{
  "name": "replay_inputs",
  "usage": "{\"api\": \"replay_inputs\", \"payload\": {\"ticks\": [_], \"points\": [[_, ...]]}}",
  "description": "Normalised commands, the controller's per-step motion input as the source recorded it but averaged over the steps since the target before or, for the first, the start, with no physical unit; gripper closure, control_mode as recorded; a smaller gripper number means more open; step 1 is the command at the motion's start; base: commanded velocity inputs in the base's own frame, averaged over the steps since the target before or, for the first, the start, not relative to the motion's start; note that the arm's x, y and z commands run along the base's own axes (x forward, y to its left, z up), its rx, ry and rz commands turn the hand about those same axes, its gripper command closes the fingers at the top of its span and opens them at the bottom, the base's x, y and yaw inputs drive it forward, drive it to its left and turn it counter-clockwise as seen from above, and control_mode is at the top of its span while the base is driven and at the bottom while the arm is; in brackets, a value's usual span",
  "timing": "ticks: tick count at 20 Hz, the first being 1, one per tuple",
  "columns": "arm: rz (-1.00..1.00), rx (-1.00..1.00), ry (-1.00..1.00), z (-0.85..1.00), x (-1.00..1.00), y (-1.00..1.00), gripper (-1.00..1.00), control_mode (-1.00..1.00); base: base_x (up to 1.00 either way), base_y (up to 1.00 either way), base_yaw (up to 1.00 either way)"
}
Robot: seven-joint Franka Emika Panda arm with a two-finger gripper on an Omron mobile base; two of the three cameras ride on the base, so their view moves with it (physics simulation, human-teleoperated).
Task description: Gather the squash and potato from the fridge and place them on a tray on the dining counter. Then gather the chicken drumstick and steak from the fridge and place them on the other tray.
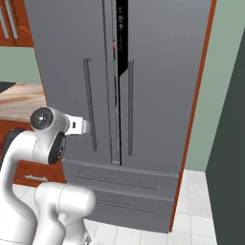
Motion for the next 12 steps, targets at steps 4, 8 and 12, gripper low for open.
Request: {"api": "replay_inputs", "payload": {"ticks": [4, 8, 12], "points": [[-0.04, 0.0, -0.01, 0.26, 0.34, 0.0, -1.0, -1.0, 0.0, 0.0, 0.0], [-0.06, 0.0, 0.0, 0.27, 0.41, 0.0, -1.0, -1.0, 0.0, 0.0, 0.0], [-0.05, 0.0, -0.01, 0.2, 0.41, 0.0, -1.0, -1.0, 0.0, 0.0, 0.0]]}}
